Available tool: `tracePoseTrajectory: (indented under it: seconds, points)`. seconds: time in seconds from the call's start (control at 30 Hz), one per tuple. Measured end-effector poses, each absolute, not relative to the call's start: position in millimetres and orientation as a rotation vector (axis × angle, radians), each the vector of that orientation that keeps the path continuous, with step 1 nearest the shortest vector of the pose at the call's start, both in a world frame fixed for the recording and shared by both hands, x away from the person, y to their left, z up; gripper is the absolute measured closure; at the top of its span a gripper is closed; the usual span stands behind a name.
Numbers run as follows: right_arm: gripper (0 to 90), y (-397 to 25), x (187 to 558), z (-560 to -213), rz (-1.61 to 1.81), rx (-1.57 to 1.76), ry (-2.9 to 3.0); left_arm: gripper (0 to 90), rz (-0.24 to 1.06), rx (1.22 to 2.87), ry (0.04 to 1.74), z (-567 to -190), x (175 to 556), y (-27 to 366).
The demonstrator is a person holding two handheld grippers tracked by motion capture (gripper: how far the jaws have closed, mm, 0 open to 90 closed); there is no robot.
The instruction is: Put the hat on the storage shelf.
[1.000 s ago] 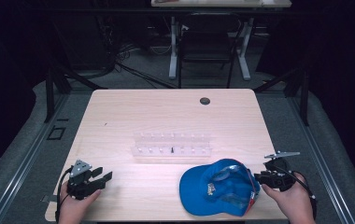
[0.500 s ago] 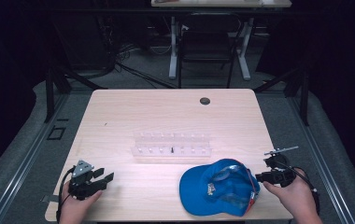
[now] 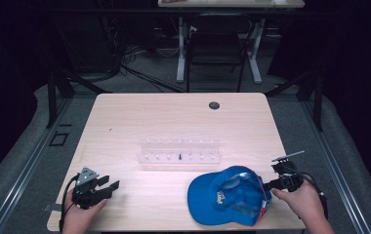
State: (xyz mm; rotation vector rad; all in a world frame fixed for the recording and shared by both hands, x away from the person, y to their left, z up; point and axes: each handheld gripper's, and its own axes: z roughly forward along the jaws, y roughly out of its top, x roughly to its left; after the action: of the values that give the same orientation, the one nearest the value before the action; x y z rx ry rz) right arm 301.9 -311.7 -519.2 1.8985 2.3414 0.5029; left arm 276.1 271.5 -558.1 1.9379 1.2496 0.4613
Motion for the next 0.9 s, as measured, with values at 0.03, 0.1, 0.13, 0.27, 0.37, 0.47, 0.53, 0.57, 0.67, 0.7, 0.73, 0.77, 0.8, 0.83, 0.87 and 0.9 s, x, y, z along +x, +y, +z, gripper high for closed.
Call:
tracePoseTrajectory:
  seconds: [0.03,0.1,0.13,0.27,0.37,0.47,0.53,0.57,0.67,0.7,0.73,0.77,0.8,0.83,0.87,0.9]
  points:
    - [63.8,-311,302,-520,0.495,1.906,2.341,50.9,0.462,1.937,1.249,-558,276,272]
    - [63.6,-311,303,-522,0.483,1.907,2.352,50.8,0.462,1.938,1.252,-558,276,272]
    - [63.4,-311,304,-523,0.482,1.910,2.365,50.8,0.462,1.939,1.254,-558,276,272]
    - [63.4,-310,304,-527,0.466,1.904,2.386,50.8,0.464,1.941,1.252,-558,277,272]
    - [63.7,-310,303,-527,0.476,1.908,2.386,50.8,0.464,1.941,1.251,-558,276,272]
    - [63.6,-310,301,-527,0.475,1.902,2.409,50.7,0.465,1.943,1.253,-558,277,272]
    - [62.7,-310,300,-528,0.482,1.897,2.419,50.7,0.463,1.943,1.254,-559,277,272]
    - [62.3,-309,300,-528,0.488,1.899,2.421,50.7,0.463,1.944,1.254,-559,277,271]
    - [61.8,-309,300,-529,0.512,1.893,2.431,50.7,0.460,1.950,1.252,-559,277,271]
    - [61.9,-309,300,-529,0.527,1.888,2.440,50.7,0.461,1.952,1.253,-559,277,271]
    - [61.8,-309,301,-529,0.530,1.883,2.458,50.7,0.460,1.952,1.253,-559,277,271]
    - [61.7,-309,301,-530,0.537,1.887,2.465,50.7,0.460,1.950,1.252,-559,277,271]
    - [62.0,-309,301,-531,0.541,1.889,2.462,50.8,0.460,1.950,1.253,-559,277,271]
    - [62.7,-309,302,-532,0.540,1.884,2.461,50.7,0.461,1.951,1.254,-559,277,271]
    - [63.5,-309,302,-533,0.539,1.876,2.474,50.7,0.460,1.952,1.254,-559,277,271]
    - [65.7,-308,302,-534,0.542,1.873,2.470,50.7,0.461,1.953,1.254,-559,277,271]
